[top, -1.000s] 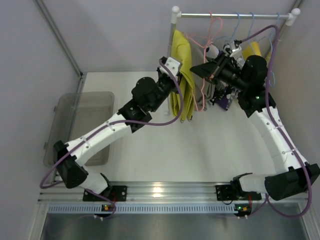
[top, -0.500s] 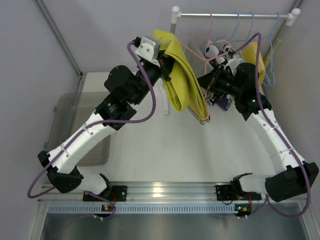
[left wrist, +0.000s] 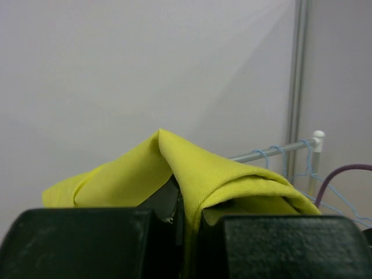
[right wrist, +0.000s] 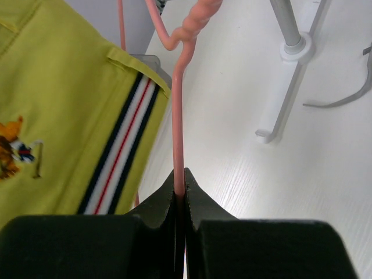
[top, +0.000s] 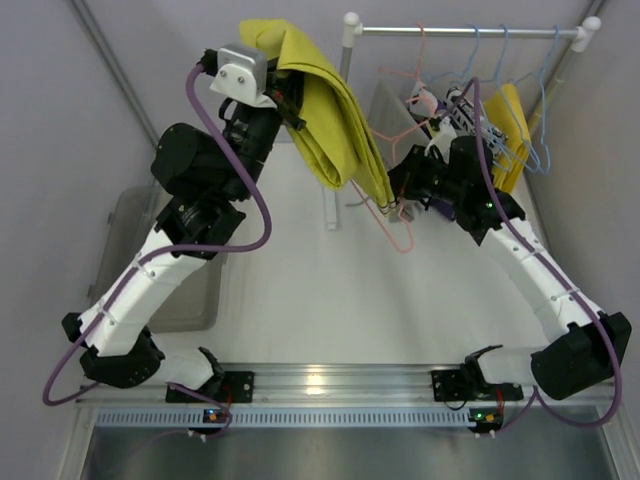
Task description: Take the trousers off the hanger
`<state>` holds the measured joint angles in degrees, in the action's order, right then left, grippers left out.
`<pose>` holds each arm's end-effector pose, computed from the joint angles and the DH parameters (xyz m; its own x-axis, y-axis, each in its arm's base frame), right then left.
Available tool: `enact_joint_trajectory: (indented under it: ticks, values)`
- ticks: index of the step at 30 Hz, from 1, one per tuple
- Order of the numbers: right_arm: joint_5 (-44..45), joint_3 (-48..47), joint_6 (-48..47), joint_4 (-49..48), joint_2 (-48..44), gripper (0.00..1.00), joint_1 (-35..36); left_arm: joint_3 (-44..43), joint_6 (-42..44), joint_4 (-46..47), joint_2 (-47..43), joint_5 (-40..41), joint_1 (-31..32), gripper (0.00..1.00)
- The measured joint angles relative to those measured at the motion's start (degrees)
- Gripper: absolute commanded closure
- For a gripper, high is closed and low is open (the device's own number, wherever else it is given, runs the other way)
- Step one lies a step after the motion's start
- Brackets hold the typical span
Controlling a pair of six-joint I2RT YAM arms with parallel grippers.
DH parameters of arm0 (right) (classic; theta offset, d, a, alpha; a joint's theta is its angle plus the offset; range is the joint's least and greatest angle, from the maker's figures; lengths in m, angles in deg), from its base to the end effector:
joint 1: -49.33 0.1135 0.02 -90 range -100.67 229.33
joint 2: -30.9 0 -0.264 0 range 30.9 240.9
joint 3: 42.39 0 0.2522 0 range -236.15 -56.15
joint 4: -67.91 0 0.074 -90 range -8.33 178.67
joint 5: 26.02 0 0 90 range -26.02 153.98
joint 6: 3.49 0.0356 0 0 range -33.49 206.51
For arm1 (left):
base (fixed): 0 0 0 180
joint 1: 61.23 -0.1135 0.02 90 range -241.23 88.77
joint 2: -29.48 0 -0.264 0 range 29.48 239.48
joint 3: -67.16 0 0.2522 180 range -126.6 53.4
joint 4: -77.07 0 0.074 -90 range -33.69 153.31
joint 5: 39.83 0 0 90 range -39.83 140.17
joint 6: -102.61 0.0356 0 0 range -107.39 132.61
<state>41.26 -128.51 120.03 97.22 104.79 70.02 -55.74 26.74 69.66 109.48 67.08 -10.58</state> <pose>0.2714 0.1172 0.3892 -0.5998 0.3180 -0.7343 -0.4079 0.6680 0.6224 0.1645 -0.1844 0.6079 0.5009 -0.2426 -0.8308 0.4820 0.8755 0.0350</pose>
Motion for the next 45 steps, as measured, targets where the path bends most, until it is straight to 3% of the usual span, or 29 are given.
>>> enact_joint_trajectory:
  ticks: [7, 15, 29, 35, 45]
  values:
    - [0.4, 0.0, -2.6, 0.4, 0.0, 1.0, 1.6, 1.8, 8.7, 1.2, -6.2, 7.3, -2.7, 1.0]
    - [1.1, 0.0, -5.4, 0.5, 0.2, 1.0, 3.7, 5.3, 10.0, 1.4, -17.7, 11.4, -18.2, 1.0]
    - [1.0, -2.3, -8.5, 2.2, 1.0, 1.0, 4.3, 42.9, 21.1, 6.9, -49.6, 11.6, -46.7, 1.0]
    - [0.6, -2.8, -9.4, 2.9, 1.6, 1.0, 5.4, 53.8, 23.0, 4.4, -59.4, 11.5, -52.5, 1.0]
    - [0.4, -2.8, -10.0, 3.5, 2.8, 1.0, 5.8, 58.0, 23.3, -3.4, -68.9, 12.6, -55.1, 1.0]
